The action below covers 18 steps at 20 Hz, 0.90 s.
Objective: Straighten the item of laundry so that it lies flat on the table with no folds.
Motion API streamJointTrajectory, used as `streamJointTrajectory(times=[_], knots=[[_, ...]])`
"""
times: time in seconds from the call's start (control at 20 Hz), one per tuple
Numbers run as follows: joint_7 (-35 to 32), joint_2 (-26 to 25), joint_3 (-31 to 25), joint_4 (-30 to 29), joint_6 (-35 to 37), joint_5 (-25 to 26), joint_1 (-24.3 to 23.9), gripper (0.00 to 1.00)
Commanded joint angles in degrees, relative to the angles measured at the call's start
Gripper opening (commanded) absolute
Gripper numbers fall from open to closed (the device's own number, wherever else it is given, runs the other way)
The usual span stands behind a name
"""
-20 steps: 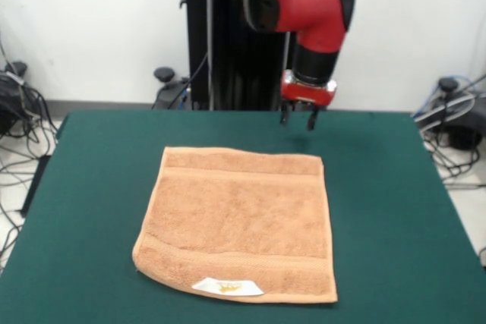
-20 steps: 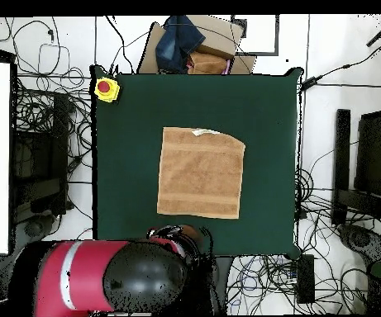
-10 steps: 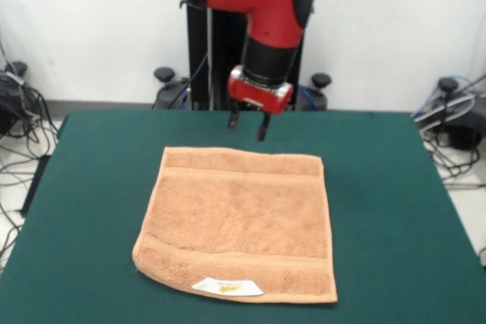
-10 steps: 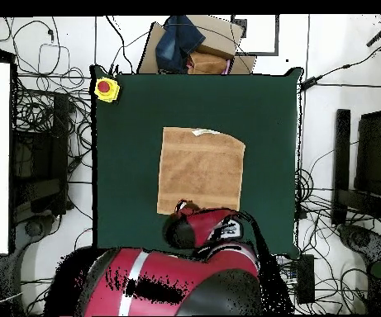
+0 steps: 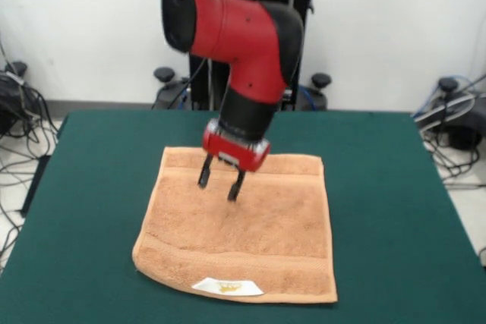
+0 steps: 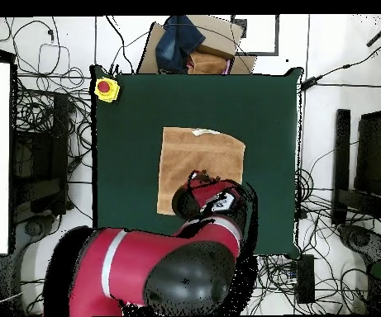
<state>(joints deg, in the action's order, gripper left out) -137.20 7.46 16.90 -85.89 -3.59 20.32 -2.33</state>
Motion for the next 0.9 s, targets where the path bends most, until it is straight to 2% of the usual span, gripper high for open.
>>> streamJointTrajectory(times=[0.05, 0.35, 0.45, 0.6, 0.9], knots=[[-4.0, -13.9, 2.0, 15.4, -2.6, -6.4, 2.3, 1.00], [-3.0, -14.4, 0.1, 17.0, -2.0, -5.7, 1.5, 1.00], [-2.4, -13.4, -2.3, 15.9, -2.0, -4.0, 0.9, 1.00], [-0.3, -9.4, -5.9, 9.9, 0.0, 0.1, -0.2, 1.00], [0.2, -2.1, -8.9, -4.4, -5.5, 10.2, -3.3, 1.00]])
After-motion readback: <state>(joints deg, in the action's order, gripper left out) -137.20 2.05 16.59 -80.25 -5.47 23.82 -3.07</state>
